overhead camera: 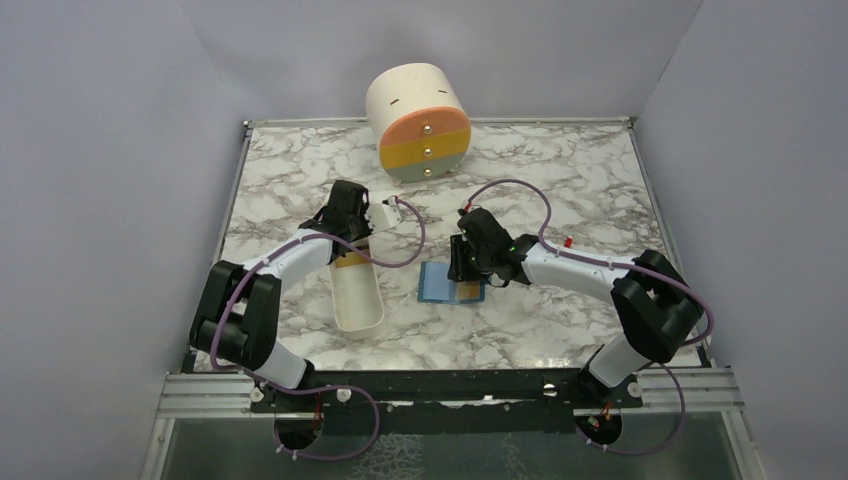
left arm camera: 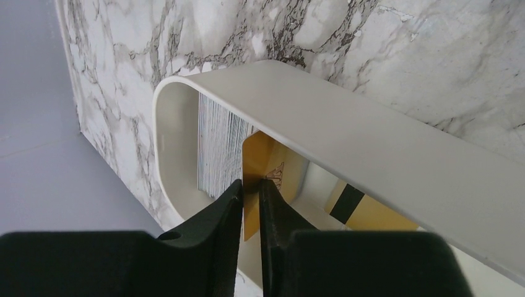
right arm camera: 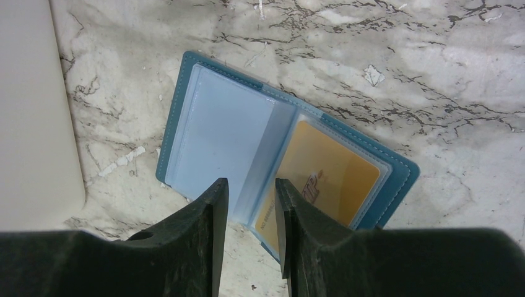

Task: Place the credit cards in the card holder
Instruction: Pick up the credit card from the storage box, then insert the credit card into the card holder.

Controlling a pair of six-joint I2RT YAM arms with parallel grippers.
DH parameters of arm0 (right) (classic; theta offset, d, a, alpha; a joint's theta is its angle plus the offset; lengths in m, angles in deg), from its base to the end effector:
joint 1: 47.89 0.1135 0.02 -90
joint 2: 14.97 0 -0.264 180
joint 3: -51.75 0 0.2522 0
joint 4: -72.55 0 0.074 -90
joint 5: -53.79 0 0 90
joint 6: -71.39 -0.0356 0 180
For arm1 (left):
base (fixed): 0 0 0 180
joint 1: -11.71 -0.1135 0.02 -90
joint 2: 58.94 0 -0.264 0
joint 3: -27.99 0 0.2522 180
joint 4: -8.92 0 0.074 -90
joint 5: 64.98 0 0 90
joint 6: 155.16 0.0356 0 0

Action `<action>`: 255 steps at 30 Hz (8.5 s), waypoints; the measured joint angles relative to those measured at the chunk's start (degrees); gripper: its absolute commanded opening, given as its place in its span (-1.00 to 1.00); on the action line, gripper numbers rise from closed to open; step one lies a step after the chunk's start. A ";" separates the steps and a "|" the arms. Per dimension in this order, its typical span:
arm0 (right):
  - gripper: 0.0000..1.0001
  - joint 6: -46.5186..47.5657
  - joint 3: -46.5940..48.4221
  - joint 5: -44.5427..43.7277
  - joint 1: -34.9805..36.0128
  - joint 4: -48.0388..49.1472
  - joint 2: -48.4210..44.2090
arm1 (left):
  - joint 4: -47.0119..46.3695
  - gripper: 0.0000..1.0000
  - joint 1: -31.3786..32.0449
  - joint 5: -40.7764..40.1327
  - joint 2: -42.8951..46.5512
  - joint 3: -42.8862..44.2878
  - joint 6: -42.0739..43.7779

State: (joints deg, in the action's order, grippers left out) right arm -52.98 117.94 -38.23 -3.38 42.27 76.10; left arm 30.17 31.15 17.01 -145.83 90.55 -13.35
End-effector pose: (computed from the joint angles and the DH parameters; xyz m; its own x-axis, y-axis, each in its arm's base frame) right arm 0.2265 0.2209 0.1814 -0.8705 -0.0646 -0.4879 -0.2360 0.9247 0.2986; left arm 0.2958 -0.0991 0.1952 -0.2297 0.9064 -0.3545 0.6763 0.4106 0.6116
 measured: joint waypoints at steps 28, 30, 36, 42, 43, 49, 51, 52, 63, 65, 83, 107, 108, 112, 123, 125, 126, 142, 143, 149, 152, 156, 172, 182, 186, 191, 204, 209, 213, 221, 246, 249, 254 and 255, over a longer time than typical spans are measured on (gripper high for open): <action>-0.31 0.33 -0.70 0.37 0.00 -0.13 -7.37 | 11.67 -1.00 1.31 1.29 10.95 5.66 -12.90; -0.31 0.11 -1.75 0.79 0.00 0.33 -9.07 | 11.98 -1.00 1.33 2.82 13.75 5.97 -15.15; -0.30 -0.96 -6.97 3.89 0.00 6.56 -15.39 | 12.33 -1.00 1.33 11.08 23.19 6.05 -23.96; -0.25 -3.02 -10.12 11.87 0.00 14.56 -21.86 | 12.50 -1.00 1.42 19.41 27.28 6.05 -37.70; -0.24 -3.13 -10.12 12.33 0.00 15.08 -22.12 | 12.70 -1.00 1.42 21.14 27.30 6.05 -39.91; -0.03 -7.43 -10.19 19.85 0.00 21.81 -24.85 | 11.82 -1.00 1.44 36.39 27.78 4.81 -52.04; 0.06 -8.72 -10.49 20.72 0.00 22.99 -25.94 | 10.47 -1.00 1.44 41.05 28.61 3.30 -56.50; 0.10 -9.20 -10.80 20.83 0.00 23.58 -26.58 | 10.01 -1.00 1.44 42.58 28.89 2.78 -57.83; 0.15 -11.30 -13.35 22.14 0.00 29.68 -28.17 | 4.04 -1.00 1.55 56.87 29.57 -1.99 -73.68; 0.15 -11.52 -13.35 22.34 0.00 30.18 -27.96 | 3.17 -1.00 1.57 58.18 29.62 -2.56 -75.36; -0.84 -13.84 -16.41 24.04 0.00 36.96 -26.88 | -8.07 -1.00 1.57 63.12 30.84 -7.85 -86.47; -0.98 -7.67 -13.62 19.82 -0.81 23.45 -25.42 | -2.58 0.57 1.66 49.00 30.62 -9.07 -82.99; -0.98 -7.23 -13.44 19.41 -1.16 22.36 -24.94 | -2.43 0.57 1.68 47.95 30.62 -9.07 -82.55; -0.98 -5.81 -13.38 19.04 -3.93 18.53 -22.49 | -2.16 0.56 2.05 44.87 30.25 -9.07 -81.15; -0.98 -4.72 -14.49 21.70 -13.53 16.48 -16.68 | -0.20 0.24 9.86 34.25 22.60 -5.05 -75.63; -0.98 -4.74 -14.84 22.40 -13.79 16.74 -15.39 | 0.33 0.19 11.47 31.43 20.15 -3.76 -75.28; -0.98 -4.76 -15.43 22.80 -13.90 17.25 -14.45 | 0.59 0.14 12.20 30.16 18.88 -3.23 -75.23; -0.98 -7.06 -21.42 30.05 -20.92 26.05 -7.74 | 1.20 -0.18 15.08 22.49 4.96 -1.29 -76.61; -0.98 -7.06 -21.42 30.34 -21.18 26.18 -7.74 | 1.20 -0.19 15.23 22.40 4.42 -1.29 -76.61; -0.98 -7.43 -21.42 33.18 -21.94 27.54 -7.56 | 1.11 -0.39 16.74 22.29 0.76 -0.42 -76.63; -0.98 -7.87 -21.42 34.36 -22.01 28.24 -7.39 | 1.11 -0.40 17.55 22.29 -0.15 -0.31 -76.63; -0.98 -8.57 -21.42 35.15 -22.03 29.40 -6.93 | 1.01 -0.49 18.71 22.25 -1.44 -0.33 -76.63; -0.98 -9.33 -21.35 35.34 -22.12 30.27 -3.08 | 0.39 -0.95 21.14 20.81 -5.60 -1.36 -75.84; -0.98 -7.54 -21.31 35.71 -22.12 30.16 -2.08 | -1.09 -0.98 21.31 20.11 -5.38 -2.49 -75.60; -0.98 -7.32 -20.96 36.00 -22.14 29.81 -1.07 | -1.90 -0.99 21.51 19.89 -5.03 -3.10 -75.65; -0.98 -7.34 -20.85 36.17 -22.14 29.83 -0.87 | -2.95 -1.00 21.59 19.63 -4.55 -3.93 -75.78; -0.98 -7.10 -19.93 38.05 -22.12 29.86 1.77 | -5.16 -1.00 21.99 18.84 -3.76 -5.53 -76.24; -0.98 -7.13 -19.89 38.14 -22.12 29.83 1.77 | -5.35 -1.00 22.27 18.25 -3.65 -5.66 -76.43; -0.98 -7.13 -19.71 38.47 -21.99 29.83 1.95 | -5.38 -1.00 22.32 18.18 -3.65 -5.66 -76.56; -0.98 -6.97 -18.51 39.45 -21.59 29.83 3.21 | -5.38 -1.00 22.43 17.90 -3.56 -5.68 -76.72; -0.25 -5.16 -14.97 31.91 -17.42 19.76 0.50 | -5.97 -1.00 24.57 17.64 -3.21 -6.19 -78.77; -0.32 -4.70 -14.95 31.04 -17.03 18.78 0.09 | -5.97 -1.00 24.57 17.66 -3.21 -6.19 -78.93; -0.44 -4.28 -14.45 29.97 -16.22 17.64 0.04 | -5.97 -1.00 24.57 17.73 -3.21 -6.19 -78.95; -0.44 -4.28 -14.40 29.88 -16.00 17.55 0.04 | -5.97 -1.00 24.57 17.73 -3.21 -6.16 -78.95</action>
State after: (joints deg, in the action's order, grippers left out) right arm -57.26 103.53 -8.36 -19.38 59.82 76.14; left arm 24.20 55.72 34.73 -149.05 84.38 -92.29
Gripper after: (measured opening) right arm 0.294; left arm 0.009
